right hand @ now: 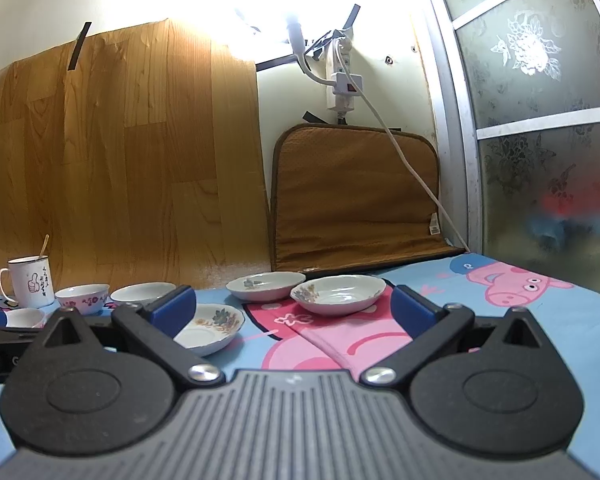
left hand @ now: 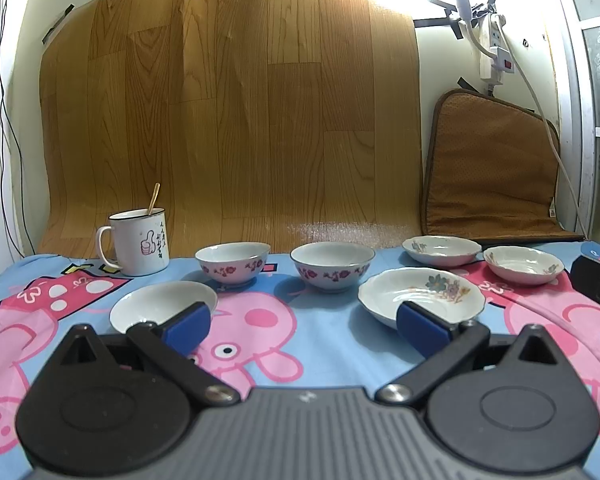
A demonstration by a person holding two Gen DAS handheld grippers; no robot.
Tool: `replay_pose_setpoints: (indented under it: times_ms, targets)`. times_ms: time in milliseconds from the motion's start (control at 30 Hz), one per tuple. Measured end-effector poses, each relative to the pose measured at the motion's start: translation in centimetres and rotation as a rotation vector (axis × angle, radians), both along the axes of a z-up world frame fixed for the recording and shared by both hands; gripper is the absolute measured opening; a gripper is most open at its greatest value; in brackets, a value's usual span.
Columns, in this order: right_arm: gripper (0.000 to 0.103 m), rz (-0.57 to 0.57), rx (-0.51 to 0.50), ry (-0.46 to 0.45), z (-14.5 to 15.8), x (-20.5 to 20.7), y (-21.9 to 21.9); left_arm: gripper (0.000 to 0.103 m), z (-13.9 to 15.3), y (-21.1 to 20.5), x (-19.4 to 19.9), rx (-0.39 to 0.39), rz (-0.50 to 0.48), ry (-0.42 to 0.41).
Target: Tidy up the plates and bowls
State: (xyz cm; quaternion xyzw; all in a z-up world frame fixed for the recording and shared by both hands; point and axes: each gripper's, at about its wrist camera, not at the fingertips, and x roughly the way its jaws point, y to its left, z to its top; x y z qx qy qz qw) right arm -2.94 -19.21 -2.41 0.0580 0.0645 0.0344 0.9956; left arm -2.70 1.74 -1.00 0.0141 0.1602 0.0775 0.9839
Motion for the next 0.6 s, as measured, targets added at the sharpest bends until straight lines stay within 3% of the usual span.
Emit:
replay_pose_setpoints:
  times_ms: [600]
  targets:
    - [0.103,0.005,0.014,0.01,-0.09,0.09,0.0,0.103,-0.26,-0.09,0.13,-0.003,0.001,0.011]
